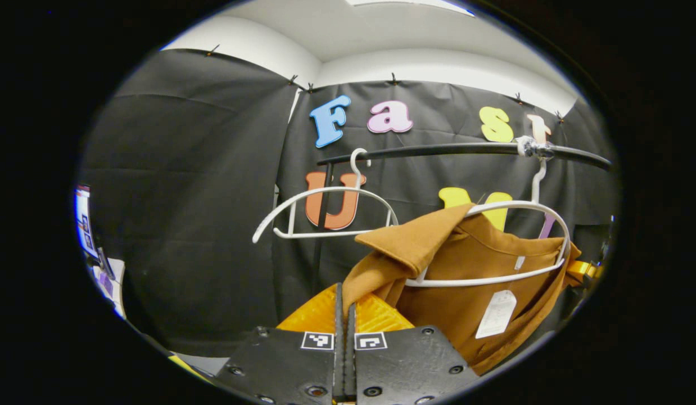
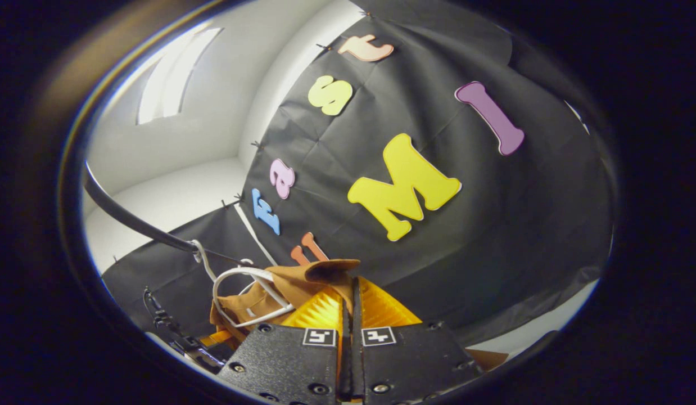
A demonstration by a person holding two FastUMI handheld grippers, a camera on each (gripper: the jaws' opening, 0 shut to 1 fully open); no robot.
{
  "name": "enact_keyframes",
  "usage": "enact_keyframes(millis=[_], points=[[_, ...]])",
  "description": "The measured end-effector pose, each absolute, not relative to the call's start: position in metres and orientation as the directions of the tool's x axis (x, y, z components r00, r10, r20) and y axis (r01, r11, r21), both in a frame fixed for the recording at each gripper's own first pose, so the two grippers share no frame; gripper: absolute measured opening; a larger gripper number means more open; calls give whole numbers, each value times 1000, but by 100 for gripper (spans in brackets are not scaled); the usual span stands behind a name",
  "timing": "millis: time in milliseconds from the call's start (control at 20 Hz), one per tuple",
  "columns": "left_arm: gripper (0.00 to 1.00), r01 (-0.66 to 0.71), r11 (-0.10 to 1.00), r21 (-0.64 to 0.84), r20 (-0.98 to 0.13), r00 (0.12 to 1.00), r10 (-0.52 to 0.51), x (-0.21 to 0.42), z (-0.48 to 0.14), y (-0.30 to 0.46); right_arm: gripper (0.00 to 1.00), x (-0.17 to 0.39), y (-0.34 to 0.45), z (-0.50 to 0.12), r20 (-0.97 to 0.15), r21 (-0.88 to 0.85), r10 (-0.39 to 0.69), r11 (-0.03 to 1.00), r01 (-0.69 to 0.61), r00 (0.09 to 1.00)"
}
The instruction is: Grasp the clothes on the hanger with both hands and then place them into the laundry hamper below.
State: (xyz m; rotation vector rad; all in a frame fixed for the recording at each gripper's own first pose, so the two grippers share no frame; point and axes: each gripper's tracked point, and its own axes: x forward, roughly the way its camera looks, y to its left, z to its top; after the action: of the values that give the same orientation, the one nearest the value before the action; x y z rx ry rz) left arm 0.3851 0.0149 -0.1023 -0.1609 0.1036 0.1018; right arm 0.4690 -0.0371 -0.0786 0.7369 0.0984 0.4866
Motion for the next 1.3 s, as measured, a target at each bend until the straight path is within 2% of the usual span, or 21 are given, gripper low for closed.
enact_keyframes(millis=[100,150,200,500,550,600,650,750,800,850,900,1000,1050,1100,1150,1200,1250,1300], points=[[5,-112,976,-184,-69,993,100,386,-84,18,4,471,-36,-61,135,695,469,583,-421,873],[0,-115,976,-187,-55,993,107,386,-77,22,3,473,-41,-57,142,699,459,580,-417,877],[5,-122,975,-185,-50,992,114,387,-74,28,4,477,-44,-57,138,696,447,591,-407,884],[5,-133,976,-173,-71,990,122,401,-67,39,3,498,-55,-54,101,585,355,735,-344,930],[0,-132,978,-163,-77,990,121,402,-65,38,4,500,-56,-51,96,564,346,754,-337,933],[5,-130,978,-162,-66,990,121,403,-60,40,3,501,-55,-47,101,542,335,771,-334,937],[5,-130,978,-164,-60,991,122,404,-56,41,4,502,-55,-39,112,520,337,782,-344,935],[0,-118,980,-162,-43,993,112,412,-43,44,4,509,-55,-28,129,486,330,801,-350,935],[5,-105,981,-166,-50,994,98,417,-44,43,4,513,-56,-26,131,467,324,813,-347,937],[5,-92,981,-169,-62,995,83,422,-49,42,4,518,-58,-28,122,458,313,824,-333,942],[0,-77,981,-179,-90,994,61,426,-58,40,3,523,-58,-35,111,467,311,822,-326,944],[0,-56,976,-209,-136,990,28,436,-76,41,4,532,-54,-52,69,508,323,803,-312,944],[5,-47,973,-227,-154,988,12,439,-83,41,4,537,-55,-64,42,529,327,795,-298,944],[0,-44,970,-238,-158,987,5,439,-88,42,4,537,-54,-72,34,548,334,782,-297,942],[0,-44,969,-243,-165,986,3,437,-96,44,4,537,-54,-80,20,556,336,779,-290,942],[5,-45,967,-251,-171,985,2,434,-103,45,4,536,-52,-91,-2,558,346,779,-286,938],[0,-58,964,-258,-196,981,6,432,-116,47,4,531,-48,-102,-28,563,354,778,-277,935],[0,-75,963,-260,-224,975,15,428,-131,50,4,526,-44,-111,-47,566,363,777,-274,931]])
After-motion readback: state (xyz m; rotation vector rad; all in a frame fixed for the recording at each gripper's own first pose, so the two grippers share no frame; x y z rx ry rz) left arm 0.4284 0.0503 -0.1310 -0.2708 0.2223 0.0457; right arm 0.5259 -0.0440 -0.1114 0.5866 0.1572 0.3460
